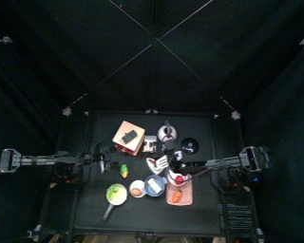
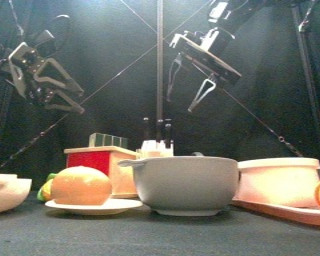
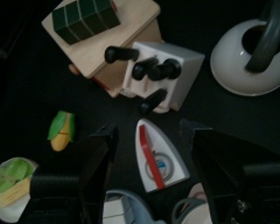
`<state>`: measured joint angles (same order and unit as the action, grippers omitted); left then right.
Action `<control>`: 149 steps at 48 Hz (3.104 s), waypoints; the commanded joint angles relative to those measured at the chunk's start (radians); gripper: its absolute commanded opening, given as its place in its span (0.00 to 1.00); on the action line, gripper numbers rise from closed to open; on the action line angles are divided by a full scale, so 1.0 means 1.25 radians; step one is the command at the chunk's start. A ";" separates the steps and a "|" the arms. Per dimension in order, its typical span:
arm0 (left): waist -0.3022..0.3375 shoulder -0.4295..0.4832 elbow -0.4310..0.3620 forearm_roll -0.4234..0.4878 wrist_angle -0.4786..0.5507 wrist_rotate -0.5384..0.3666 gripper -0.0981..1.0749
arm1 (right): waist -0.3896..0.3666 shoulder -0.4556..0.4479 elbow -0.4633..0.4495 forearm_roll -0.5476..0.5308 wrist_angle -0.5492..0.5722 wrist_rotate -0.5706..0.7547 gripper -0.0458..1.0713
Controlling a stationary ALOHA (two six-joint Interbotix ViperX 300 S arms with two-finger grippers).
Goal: Grab cleaver
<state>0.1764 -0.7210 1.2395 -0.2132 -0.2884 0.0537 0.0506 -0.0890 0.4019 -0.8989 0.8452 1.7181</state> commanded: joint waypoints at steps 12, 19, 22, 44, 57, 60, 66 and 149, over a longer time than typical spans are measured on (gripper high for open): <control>0.039 0.049 -0.091 -0.199 -0.034 0.020 0.94 | -0.076 -0.088 0.098 -0.056 -0.031 -0.031 0.86; 0.058 0.097 -0.169 -0.199 0.054 0.023 0.94 | -0.120 -0.115 0.152 -0.091 -0.098 -0.028 0.86; 0.065 0.123 -0.200 -0.200 0.080 0.022 0.94 | -0.144 -0.126 0.173 -0.113 -0.131 -0.029 0.86; 0.108 0.260 -0.454 -0.167 0.357 0.022 0.94 | -0.245 -0.155 0.252 -0.188 -0.285 -0.029 0.86; 0.115 0.264 -0.585 -0.059 0.566 0.004 0.94 | -0.250 -0.191 0.286 -0.191 -0.286 -0.028 0.86; 0.112 0.268 -0.610 -0.027 0.610 -0.018 0.94 | -0.249 -0.205 0.301 -0.191 -0.286 -0.025 0.86; 0.093 0.280 -0.649 0.067 0.661 -0.106 0.94 | -0.254 -0.232 0.322 -0.191 -0.286 -0.021 0.86; -0.173 0.393 -0.604 0.930 0.995 -1.160 0.94 | -0.313 -0.237 0.366 -0.169 -0.368 -0.017 0.84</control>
<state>-0.0430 -0.2316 0.4970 0.9403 0.9557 -1.3944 -0.3344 -0.3789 0.8805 -1.1091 0.3881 1.6950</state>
